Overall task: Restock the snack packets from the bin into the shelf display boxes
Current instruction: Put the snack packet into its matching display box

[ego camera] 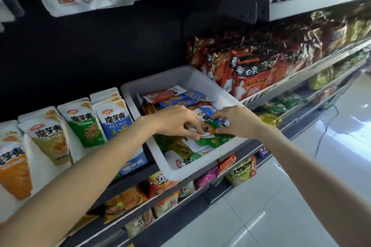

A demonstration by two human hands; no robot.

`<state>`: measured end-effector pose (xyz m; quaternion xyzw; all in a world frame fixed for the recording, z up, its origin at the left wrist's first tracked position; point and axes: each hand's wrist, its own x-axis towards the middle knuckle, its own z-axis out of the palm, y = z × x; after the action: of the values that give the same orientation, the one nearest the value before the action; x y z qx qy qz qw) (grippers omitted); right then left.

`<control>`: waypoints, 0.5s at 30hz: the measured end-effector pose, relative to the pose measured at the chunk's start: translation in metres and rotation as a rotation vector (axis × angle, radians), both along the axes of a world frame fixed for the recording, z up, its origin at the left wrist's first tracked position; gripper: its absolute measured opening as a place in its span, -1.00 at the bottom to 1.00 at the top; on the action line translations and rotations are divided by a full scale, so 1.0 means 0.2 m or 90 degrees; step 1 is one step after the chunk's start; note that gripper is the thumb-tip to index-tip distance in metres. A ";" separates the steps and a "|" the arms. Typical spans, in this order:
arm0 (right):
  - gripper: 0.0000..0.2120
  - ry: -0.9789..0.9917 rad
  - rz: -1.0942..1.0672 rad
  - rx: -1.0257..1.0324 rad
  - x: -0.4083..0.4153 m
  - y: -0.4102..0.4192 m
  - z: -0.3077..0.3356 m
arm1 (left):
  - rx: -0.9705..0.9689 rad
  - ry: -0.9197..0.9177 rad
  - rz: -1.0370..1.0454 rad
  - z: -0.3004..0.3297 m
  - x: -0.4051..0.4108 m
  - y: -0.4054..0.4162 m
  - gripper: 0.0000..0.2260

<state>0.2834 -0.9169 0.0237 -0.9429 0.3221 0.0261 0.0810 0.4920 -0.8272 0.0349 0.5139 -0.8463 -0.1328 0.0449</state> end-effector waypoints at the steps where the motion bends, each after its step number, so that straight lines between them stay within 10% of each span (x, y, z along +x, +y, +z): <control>1: -0.58 0.000 0.003 0.000 0.00 0.00 0.00 | 0.008 0.019 0.017 0.00 0.00 0.01 -0.77; 6: -0.55 -0.065 0.037 0.081 0.00 0.04 0.03 | -0.206 -0.031 0.084 0.03 -0.02 0.02 -0.80; 15: -0.92 -0.548 -0.046 0.061 0.17 0.24 0.18 | -0.461 0.398 0.320 0.29 0.10 0.24 -0.83</control>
<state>0.3178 -0.8686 0.0600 -0.8512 0.2898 -0.3575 0.2522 0.5118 -0.7795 0.0937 0.5882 -0.6350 0.0356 0.4996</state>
